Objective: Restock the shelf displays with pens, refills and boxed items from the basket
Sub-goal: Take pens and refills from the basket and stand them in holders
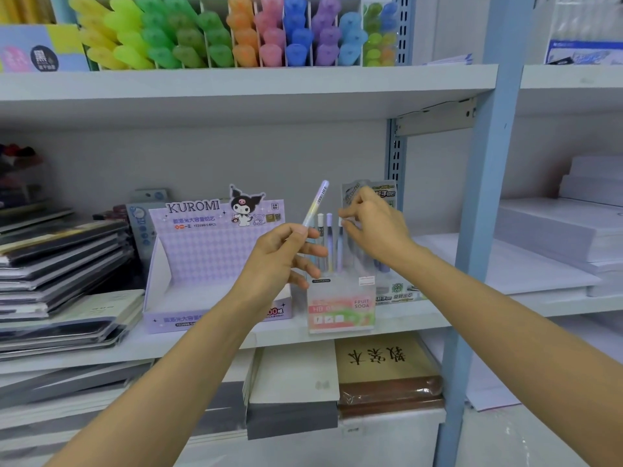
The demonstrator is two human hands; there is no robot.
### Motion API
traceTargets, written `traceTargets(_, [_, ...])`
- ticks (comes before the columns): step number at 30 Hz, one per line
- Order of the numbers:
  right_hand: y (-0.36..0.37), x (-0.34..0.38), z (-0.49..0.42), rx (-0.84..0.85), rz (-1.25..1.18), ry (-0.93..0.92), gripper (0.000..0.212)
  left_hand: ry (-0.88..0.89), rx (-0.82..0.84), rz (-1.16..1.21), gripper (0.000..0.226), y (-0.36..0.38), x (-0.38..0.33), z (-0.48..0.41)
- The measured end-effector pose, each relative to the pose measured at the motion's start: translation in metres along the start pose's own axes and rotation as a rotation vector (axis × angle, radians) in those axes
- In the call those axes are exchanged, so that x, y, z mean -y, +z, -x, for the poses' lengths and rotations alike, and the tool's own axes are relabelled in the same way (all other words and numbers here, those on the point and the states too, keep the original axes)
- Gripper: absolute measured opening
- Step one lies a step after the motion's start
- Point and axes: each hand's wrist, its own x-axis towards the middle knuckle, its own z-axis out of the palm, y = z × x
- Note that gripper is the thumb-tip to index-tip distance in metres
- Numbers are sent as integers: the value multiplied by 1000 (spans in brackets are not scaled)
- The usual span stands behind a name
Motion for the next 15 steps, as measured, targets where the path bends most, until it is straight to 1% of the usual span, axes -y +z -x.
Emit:
traceTargets(2, [-4, 3, 1, -1, -100, 16, 29, 5, -4, -14, 23, 0, 0, 0])
traceTargets(3, [-8, 5, 2, -27, -210, 15, 33, 9, -7, -27, 23, 0, 0, 0])
traceTargets(5, [-18, 13, 4, -66, -593, 10, 35, 26, -18, -52, 22, -1, -1, -1])
traceTargets(7, [-31, 19, 8, -8, -996, 15, 30, 49, -42, -61, 20, -2, -3, -2])
traceTargets(8, [-36, 21, 9, 24, -1093, -7, 26, 58, -57, -62, 18, -3, -5, -2])
traceTargets(11, [-48, 23, 14, 19, -1101, -47, 10, 82, -89, -56, 15, -6, -12, -3])
traceTargets(13, [-52, 21, 17, -21, -1165, 9, 7, 89, -128, 18, 19, -9, -17, -3])
traceTargets(15, [-55, 17, 23, -26, -1259, 77, 6, 101, -192, 161, 21, -11, -21, -2])
